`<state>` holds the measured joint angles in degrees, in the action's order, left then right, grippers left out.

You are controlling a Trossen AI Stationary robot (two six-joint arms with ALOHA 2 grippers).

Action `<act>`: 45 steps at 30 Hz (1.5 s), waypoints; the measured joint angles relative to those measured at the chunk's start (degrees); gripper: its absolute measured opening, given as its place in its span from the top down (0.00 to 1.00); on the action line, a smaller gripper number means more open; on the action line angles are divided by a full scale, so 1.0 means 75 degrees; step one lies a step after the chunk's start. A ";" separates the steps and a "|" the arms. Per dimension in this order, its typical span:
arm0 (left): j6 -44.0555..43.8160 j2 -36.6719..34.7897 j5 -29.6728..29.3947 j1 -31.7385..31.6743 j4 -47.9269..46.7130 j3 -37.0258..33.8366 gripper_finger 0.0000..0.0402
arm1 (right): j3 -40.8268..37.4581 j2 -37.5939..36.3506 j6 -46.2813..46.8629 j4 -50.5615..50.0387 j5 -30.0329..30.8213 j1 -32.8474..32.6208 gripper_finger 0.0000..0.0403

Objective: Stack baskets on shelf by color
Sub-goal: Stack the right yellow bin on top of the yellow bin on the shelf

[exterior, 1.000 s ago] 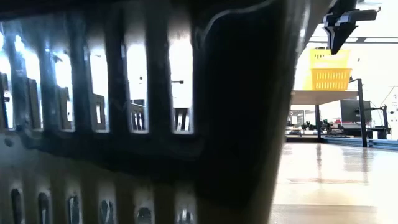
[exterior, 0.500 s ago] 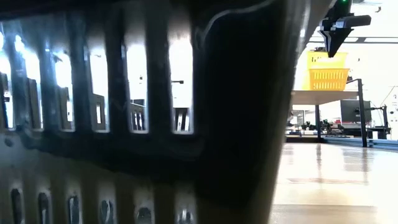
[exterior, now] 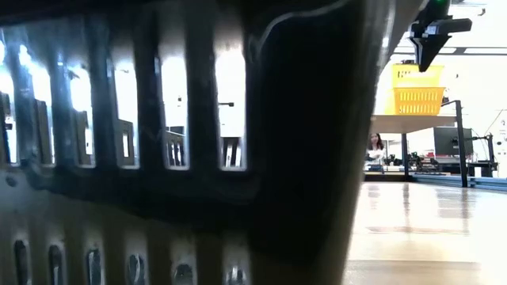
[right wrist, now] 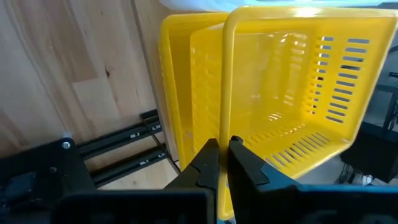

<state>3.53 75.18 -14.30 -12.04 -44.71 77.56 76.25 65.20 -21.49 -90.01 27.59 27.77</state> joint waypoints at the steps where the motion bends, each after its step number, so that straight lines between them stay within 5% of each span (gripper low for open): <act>1: 0.0024 0.0000 -0.0007 0.0001 0.0000 0.0000 0.69 | 0.0002 -0.0030 -0.0001 -0.0007 0.0001 0.0000 0.98; 31: 0.0300 0.0000 -0.0179 -0.0506 0.0283 0.0000 0.69 | 0.0009 -0.0049 -0.0946 -0.0001 -0.0326 0.0889 0.98; 45: 0.0300 0.0000 -0.0179 -0.0506 0.0283 0.0000 0.69 | 0.0278 -0.0043 -0.0918 -0.0006 -0.0189 0.0885 0.74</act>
<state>5.78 75.18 -15.64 -15.84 -42.59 77.56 78.33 64.88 -28.37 -90.05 26.17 34.40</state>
